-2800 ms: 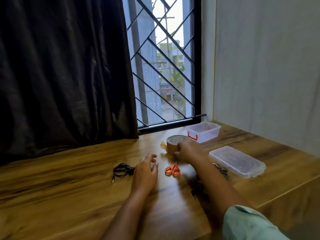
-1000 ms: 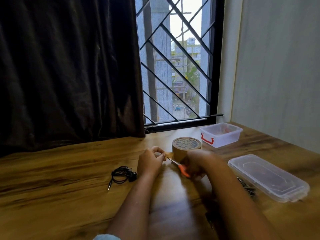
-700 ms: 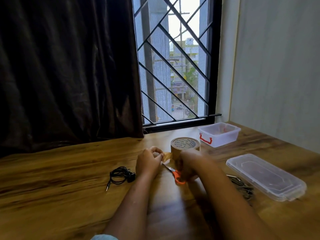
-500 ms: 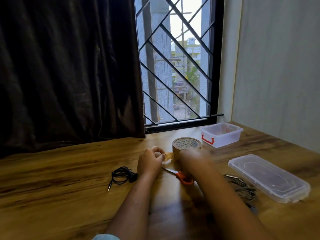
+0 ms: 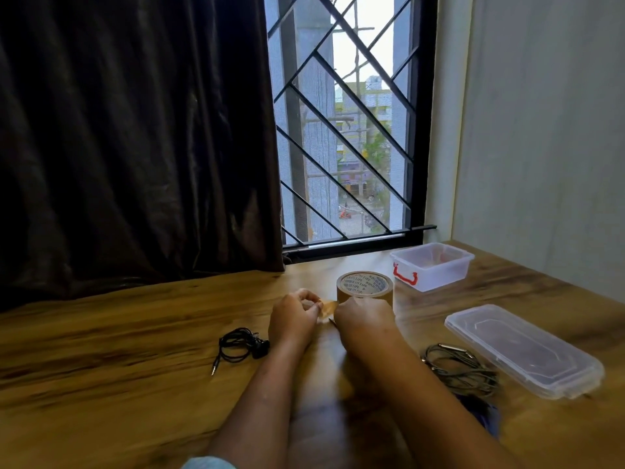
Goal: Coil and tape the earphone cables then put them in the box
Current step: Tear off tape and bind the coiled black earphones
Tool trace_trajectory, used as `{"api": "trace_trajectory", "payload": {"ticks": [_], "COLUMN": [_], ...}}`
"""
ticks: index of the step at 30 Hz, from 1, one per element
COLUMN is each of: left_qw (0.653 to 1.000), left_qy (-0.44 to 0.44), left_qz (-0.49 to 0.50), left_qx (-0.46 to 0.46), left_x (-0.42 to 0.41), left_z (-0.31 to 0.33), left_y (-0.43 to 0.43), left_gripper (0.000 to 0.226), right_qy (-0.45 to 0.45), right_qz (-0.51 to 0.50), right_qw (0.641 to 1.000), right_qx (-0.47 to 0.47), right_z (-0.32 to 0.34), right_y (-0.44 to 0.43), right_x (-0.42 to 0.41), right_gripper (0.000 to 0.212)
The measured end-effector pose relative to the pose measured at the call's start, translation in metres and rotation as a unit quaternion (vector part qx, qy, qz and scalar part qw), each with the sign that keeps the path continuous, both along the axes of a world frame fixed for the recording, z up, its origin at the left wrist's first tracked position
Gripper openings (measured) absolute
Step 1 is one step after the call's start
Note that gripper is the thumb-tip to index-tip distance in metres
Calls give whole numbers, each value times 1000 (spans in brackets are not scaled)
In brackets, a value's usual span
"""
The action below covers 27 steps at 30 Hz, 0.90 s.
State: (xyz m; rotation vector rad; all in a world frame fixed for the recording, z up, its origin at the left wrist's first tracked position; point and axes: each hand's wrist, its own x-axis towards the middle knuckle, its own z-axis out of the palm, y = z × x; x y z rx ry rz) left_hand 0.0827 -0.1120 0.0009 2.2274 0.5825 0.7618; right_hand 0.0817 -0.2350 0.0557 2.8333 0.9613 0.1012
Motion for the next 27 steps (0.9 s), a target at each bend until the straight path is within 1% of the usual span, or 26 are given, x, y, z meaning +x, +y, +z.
{"api": "trace_trajectory", "payload": {"ticks": [3, 5, 8, 10, 12, 16, 18, 21, 23, 25, 27], "left_qw": [1000, 1000, 1000, 1000, 1000, 1000, 1000, 1000, 1000, 1000, 1000], "left_qy": [7, 8, 12, 16, 17, 4, 5, 1, 1, -3, -10], "left_qz": [-2, -1, -1, -2, -1, -5, -5, 0, -1, -5, -6], "left_qx": [4, 2, 2, 1, -2, 1, 3, -3, -3, -3, -2], "left_x": [0, 0, -1, 0, 2, 1, 1, 1, 1, 1, 1], "left_z": [0, 1, 2, 1, 0, -1, -1, -2, -2, -2, -2], "left_y": [0, 0, -1, 0, 1, 1, 1, 2, 2, 2, 1], "left_gripper": [2, 3, 4, 7, 9, 11, 12, 12, 11, 8, 6], "right_qy": [80, 126, 142, 130, 118, 116, 115, 96, 56, -21, -61], "right_qz": [-1, -3, -2, 1, 7, 15, 2, -7, -7, -10, -22], "right_qw": [997, 992, 989, 988, 986, 981, 980, 985, 988, 986, 983], "right_qx": [6, 19, 42, 79, 117, 155, 164, 142, 146, 166, 173], "right_z": [2, 6, 11, 15, 17, 16, 17, 17, 16, 16, 14], "right_y": [-7, -16, -28, -32, -31, -30, -33, -37, -34, -30, -28], "right_x": [10, 18, 26, 27, 25, 23, 24, 24, 22, 22, 22], "right_gripper": [35, 34, 41, 37, 38, 40, 47, 61, 60, 52, 42]}}
